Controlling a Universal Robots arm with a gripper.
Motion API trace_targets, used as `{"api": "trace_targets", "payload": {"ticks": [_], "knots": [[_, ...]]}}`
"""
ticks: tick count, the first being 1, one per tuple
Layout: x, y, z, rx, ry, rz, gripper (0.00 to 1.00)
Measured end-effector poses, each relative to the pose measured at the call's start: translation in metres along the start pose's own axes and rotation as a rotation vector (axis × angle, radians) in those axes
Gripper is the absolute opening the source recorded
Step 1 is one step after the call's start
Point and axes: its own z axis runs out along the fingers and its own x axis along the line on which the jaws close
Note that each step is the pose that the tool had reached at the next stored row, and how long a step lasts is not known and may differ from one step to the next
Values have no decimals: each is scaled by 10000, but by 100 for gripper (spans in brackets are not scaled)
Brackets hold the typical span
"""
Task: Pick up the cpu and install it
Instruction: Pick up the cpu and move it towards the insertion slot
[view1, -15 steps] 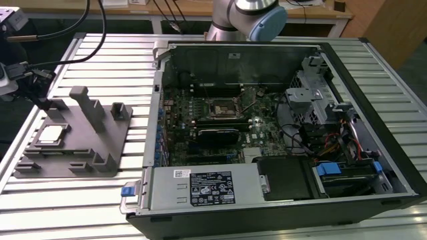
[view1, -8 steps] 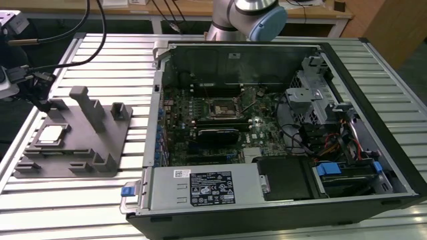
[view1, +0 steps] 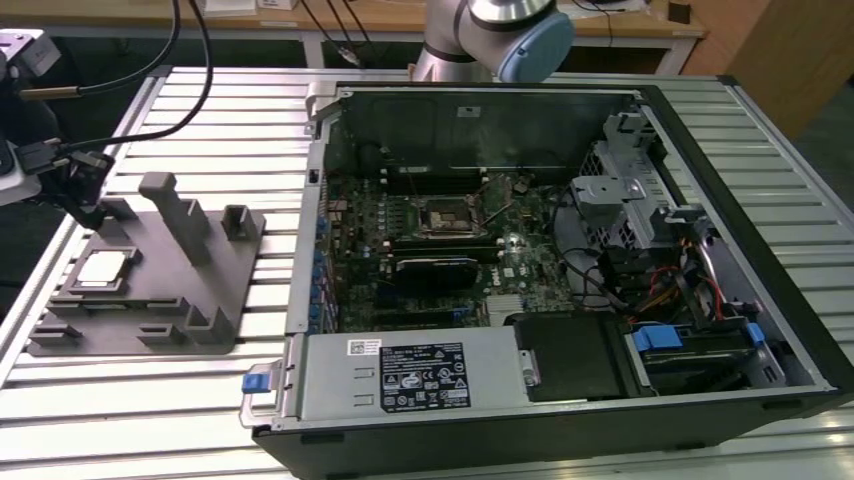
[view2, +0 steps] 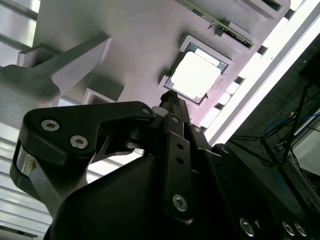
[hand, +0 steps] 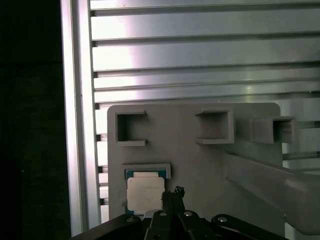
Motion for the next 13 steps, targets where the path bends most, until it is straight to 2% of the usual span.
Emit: {"api": "trace_targets", "payload": {"ticks": [13], "knots": [[56, -53, 104, -2, -2, 0, 11]]}}
